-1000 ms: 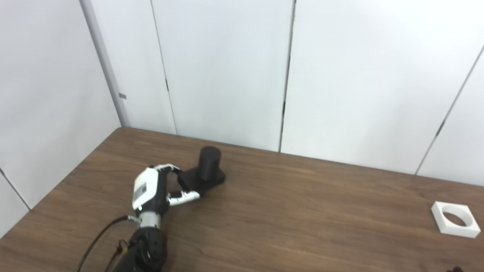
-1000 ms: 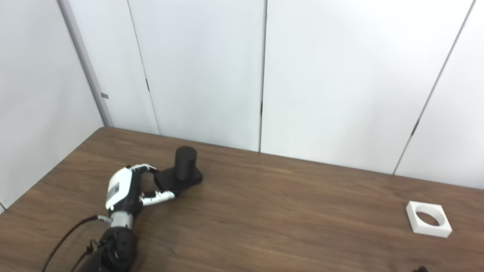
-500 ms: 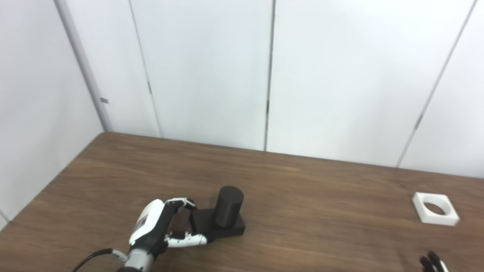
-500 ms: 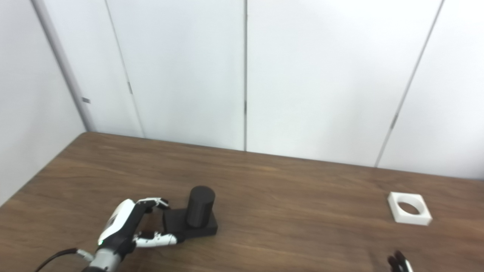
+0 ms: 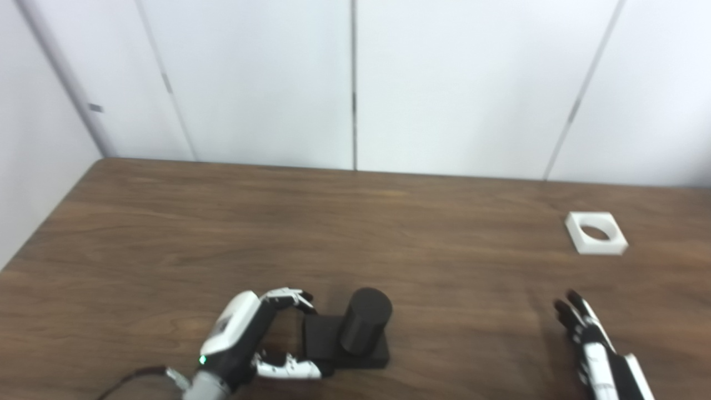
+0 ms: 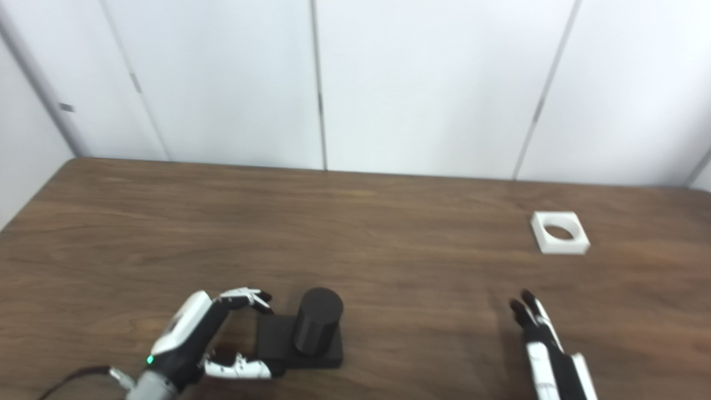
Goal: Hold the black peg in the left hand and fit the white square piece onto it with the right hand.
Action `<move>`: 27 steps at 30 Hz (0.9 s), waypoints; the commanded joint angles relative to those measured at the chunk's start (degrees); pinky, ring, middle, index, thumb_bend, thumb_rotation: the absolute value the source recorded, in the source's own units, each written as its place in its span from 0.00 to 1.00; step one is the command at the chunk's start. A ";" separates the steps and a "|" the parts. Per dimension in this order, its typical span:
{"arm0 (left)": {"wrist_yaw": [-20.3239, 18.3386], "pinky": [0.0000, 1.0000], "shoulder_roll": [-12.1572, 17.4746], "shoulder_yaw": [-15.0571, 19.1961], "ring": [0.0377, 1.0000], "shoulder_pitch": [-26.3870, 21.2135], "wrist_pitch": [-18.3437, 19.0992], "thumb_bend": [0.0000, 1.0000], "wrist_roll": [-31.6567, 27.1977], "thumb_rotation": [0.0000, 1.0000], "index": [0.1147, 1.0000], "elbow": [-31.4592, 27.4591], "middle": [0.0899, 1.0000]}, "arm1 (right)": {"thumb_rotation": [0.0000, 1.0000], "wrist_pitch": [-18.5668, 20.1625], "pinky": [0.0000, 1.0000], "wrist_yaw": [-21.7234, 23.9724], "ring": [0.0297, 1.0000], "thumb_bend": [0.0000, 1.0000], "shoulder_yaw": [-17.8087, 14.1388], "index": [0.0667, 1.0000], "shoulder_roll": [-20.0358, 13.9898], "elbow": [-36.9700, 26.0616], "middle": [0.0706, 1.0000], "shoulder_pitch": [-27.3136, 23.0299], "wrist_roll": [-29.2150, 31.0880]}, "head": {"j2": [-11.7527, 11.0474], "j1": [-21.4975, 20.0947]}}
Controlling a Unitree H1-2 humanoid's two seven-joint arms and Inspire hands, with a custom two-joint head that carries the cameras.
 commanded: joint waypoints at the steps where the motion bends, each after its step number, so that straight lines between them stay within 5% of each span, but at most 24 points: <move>1: -1.28 0.90 -1.27 -2.71 0.87 2.15 -0.36 0.52 2.29 0.04 0.42 0.10 0.77 | 1.00 0.08 0.99 -0.42 0.93 0.52 0.55 0.94 3.16 -2.04 0.91 -0.07 -0.23 | 0.54 -0.27; 16: 5.62 0.95 -3.01 -8.04 0.87 4.00 -11.15 0.52 15.36 0.04 0.42 6.82 0.76 | 1.00 2.66 0.98 -1.43 0.92 0.56 1.80 0.93 3.29 -3.80 0.91 -0.75 -0.35 | 3.25 -2.49; 27: 9.34 1.00 -2.39 -7.11 0.87 3.14 -12.38 0.52 21.34 0.05 0.42 9.33 0.75 | 1.00 3.95 0.98 -2.15 0.91 0.54 2.77 0.93 3.44 -4.71 0.91 -1.09 -1.23 | 4.10 -5.13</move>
